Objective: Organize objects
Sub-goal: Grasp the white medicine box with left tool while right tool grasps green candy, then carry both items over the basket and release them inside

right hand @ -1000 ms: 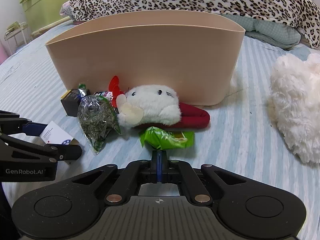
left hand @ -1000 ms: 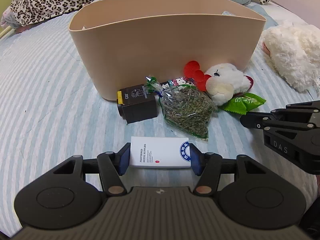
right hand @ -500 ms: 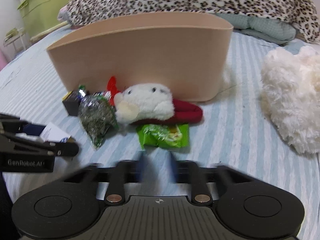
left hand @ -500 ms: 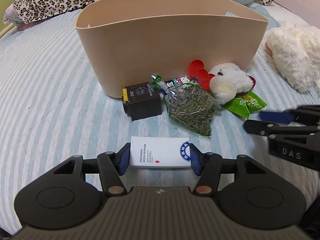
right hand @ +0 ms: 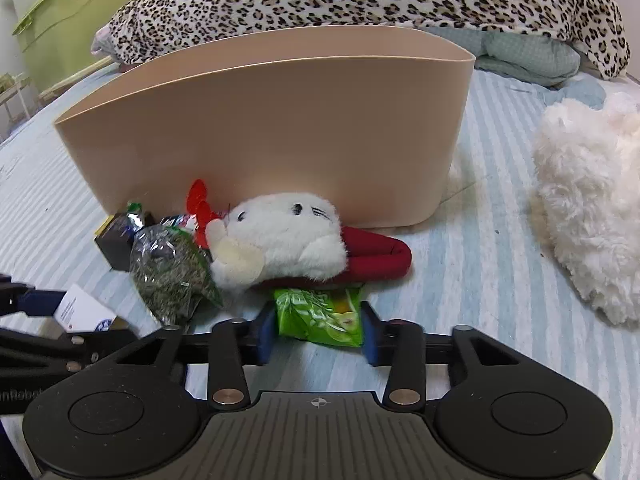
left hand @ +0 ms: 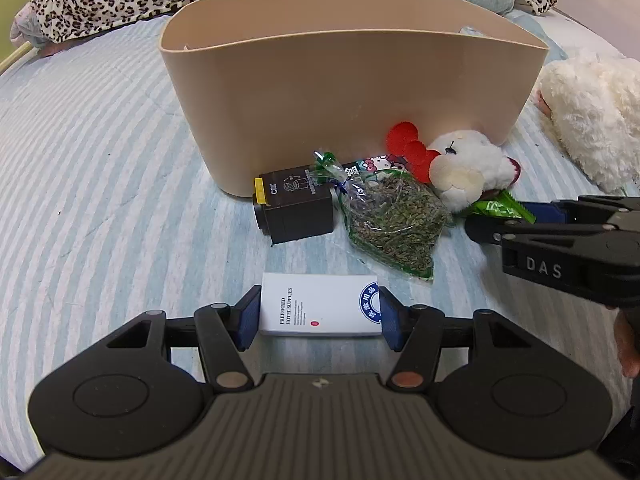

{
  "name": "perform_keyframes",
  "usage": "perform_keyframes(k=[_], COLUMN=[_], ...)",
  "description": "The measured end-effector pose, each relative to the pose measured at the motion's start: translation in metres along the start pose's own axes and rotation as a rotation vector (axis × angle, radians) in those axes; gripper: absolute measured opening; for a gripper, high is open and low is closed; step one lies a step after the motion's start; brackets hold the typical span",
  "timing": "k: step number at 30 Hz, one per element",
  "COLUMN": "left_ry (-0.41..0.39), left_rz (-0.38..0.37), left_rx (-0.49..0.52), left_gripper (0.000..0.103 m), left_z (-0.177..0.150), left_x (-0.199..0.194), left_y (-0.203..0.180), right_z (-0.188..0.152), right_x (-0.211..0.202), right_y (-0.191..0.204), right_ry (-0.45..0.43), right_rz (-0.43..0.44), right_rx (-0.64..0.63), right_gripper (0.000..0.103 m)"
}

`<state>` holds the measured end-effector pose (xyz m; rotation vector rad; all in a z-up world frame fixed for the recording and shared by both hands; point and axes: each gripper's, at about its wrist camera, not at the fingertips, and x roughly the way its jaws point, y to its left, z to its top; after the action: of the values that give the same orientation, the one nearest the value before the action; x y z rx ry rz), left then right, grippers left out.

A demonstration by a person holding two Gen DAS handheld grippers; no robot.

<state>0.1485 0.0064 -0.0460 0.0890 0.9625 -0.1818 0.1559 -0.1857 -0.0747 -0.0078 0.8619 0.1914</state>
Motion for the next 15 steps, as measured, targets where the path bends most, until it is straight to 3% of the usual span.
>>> perform_keyframes(k=[8, 15], left_ry=[-0.023, -0.129], left_rz=[-0.014, -0.017], left_rx=[-0.010, 0.000], left_gripper=[0.060, 0.060], left_z=[0.003, 0.017], left_x=[-0.014, -0.053], left_y=[0.000, 0.000], right_z=[-0.010, 0.011], right_x=[-0.023, -0.078], right_y=[0.000, -0.002], right_ry=[-0.021, -0.160], right_rz=[-0.004, 0.003], right_rx=[0.009, 0.004], right_gripper=[0.025, 0.024])
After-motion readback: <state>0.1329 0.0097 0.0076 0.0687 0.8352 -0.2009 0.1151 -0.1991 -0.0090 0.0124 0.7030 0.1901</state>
